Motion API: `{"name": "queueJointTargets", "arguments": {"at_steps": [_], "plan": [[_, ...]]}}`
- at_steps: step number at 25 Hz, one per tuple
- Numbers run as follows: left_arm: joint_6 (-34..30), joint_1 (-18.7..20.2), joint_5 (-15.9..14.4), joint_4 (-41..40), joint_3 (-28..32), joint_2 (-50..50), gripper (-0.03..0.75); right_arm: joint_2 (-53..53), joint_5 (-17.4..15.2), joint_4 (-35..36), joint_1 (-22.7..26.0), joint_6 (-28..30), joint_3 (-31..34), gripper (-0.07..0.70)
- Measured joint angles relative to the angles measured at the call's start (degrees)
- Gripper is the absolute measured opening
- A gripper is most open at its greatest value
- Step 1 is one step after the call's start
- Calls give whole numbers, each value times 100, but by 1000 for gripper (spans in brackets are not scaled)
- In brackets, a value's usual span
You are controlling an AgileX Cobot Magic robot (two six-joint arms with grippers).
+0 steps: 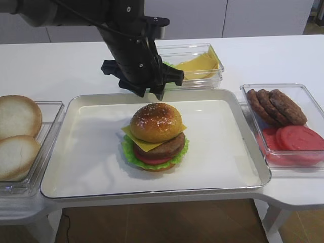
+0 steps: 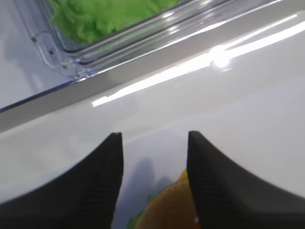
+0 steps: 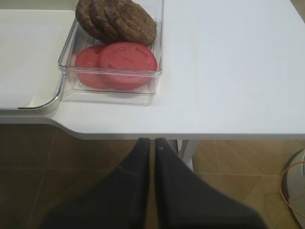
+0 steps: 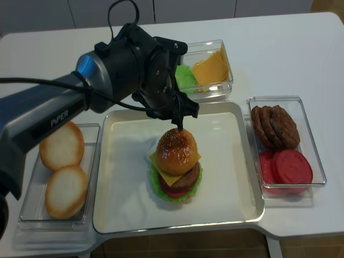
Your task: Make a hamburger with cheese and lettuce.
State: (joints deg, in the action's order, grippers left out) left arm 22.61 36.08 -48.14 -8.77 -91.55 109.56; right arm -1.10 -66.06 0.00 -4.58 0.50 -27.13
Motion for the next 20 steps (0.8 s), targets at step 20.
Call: {"name": "queueJointTargets", "arguments": {"at_steps": [20], "plan": [[24,0,-610,10,-169,67,322,0,0,0,0,0,0,27]]}}
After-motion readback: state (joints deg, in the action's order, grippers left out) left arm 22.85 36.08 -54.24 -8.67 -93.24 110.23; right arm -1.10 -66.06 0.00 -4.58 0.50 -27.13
